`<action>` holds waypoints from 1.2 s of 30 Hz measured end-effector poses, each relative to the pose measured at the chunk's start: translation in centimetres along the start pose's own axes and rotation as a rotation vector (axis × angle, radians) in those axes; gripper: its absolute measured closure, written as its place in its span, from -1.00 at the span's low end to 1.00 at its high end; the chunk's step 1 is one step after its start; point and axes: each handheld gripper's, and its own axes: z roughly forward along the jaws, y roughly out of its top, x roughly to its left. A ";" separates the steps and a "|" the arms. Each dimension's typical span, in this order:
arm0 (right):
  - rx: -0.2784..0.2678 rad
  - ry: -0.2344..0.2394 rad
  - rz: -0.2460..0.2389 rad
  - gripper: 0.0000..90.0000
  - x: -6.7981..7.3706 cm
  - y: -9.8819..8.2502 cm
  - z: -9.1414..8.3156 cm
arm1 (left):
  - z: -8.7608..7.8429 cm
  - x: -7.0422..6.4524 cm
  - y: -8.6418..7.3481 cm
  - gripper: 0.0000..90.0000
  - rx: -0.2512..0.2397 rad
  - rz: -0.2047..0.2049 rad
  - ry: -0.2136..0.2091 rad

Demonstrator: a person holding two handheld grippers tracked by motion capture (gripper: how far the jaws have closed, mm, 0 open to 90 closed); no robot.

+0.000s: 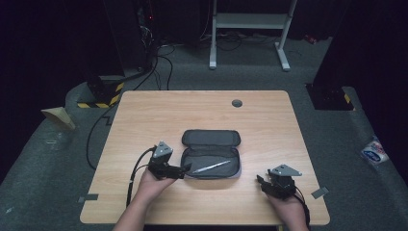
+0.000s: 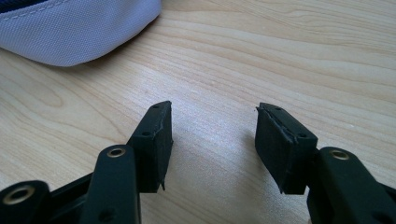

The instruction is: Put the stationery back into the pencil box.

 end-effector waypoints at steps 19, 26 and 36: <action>0.001 -0.001 0.005 0.02 0.1 0.0 0.0 | -5.0 4.4 -8.8 -0.82 0.127 -0.052 0.260; -0.001 -0.001 -0.001 0.02 0.1 0.1 0.1 | -5.2 3.7 -8.9 -0.65 0.113 -0.053 0.274; 0.003 -0.006 0.011 0.02 0.2 0.2 0.2 | -5.2 3.9 -8.9 -0.63 0.109 -0.050 0.268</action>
